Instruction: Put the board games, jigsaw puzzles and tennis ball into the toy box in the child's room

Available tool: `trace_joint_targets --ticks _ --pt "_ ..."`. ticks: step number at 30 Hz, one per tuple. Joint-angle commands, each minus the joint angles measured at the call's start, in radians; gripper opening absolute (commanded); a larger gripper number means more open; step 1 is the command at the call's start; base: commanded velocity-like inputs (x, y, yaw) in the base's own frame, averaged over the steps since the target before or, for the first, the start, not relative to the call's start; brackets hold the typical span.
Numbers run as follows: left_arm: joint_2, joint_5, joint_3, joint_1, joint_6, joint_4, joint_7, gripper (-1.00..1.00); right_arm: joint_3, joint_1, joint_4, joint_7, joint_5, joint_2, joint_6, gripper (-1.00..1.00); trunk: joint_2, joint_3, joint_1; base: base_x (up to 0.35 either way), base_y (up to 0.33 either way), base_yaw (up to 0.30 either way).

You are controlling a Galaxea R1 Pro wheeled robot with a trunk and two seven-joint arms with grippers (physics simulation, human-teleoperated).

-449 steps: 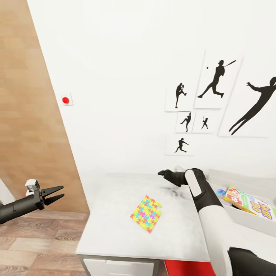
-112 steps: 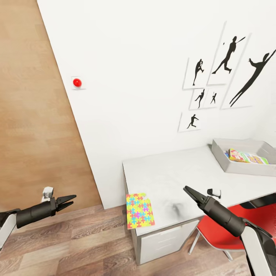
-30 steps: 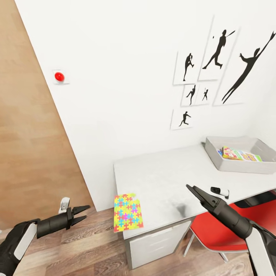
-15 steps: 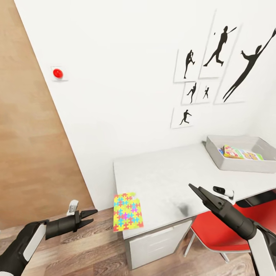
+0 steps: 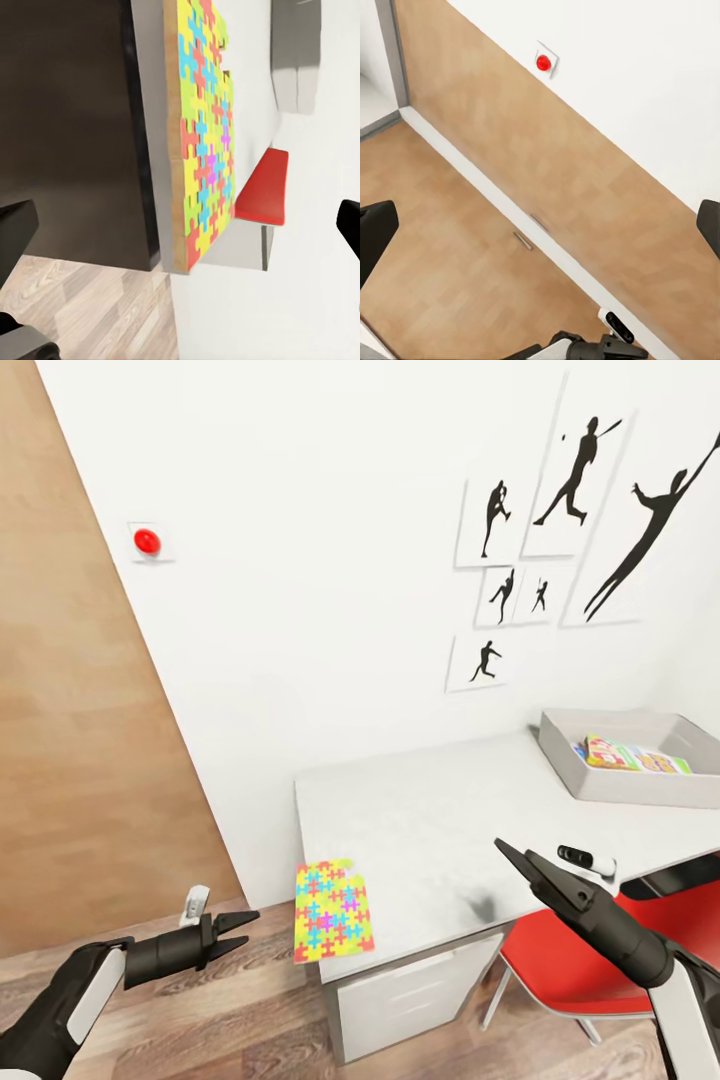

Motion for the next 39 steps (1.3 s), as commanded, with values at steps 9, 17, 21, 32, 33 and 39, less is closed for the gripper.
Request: trace_joint_targets --ticks 9,17,21,32,33,39 --pt "-0.001 0.001 0.001 -0.001 -0.022 0.0 -0.004 1.0 -0.01 0.0 0.0 0.005 -0.004 0.0 0.006 1.0 -0.064 -0.029 0.035 0.0 0.0 0.0" --pt "-0.002 0.004 -0.001 -0.001 -0.065 0.0 -0.009 1.0 -0.011 0.0 0.0 0.005 -0.004 0.0 0.006 1.0 -0.12 -0.054 0.065 0.0 0.0 0.0" --pt "-0.002 0.005 -0.001 0.0 -0.067 0.0 -0.011 1.0 -0.011 0.0 0.0 0.005 -0.004 0.0 0.006 1.0 -0.12 -0.054 0.065 0.0 0.0 0.0" --pt "-0.001 0.005 -0.001 0.001 -0.071 0.0 -0.016 1.0 -0.01 0.0 0.0 0.005 -0.004 0.0 -0.006 1.0 -0.12 -0.054 0.065 0.0 0.0 0.0" --pt "-0.001 0.005 -0.001 0.001 -0.071 0.0 -0.016 1.0 -0.01 0.0 0.0 0.005 -0.004 0.0 -0.007 1.0 -0.12 -0.054 0.065 0.0 0.0 0.0" --pt "-0.001 0.005 -0.001 0.001 -0.069 -0.003 -0.017 1.0 -0.01 0.0 0.0 0.005 -0.004 0.0 -0.009 1.0 -0.12 -0.054 0.065 0.0 -0.001 0.0"
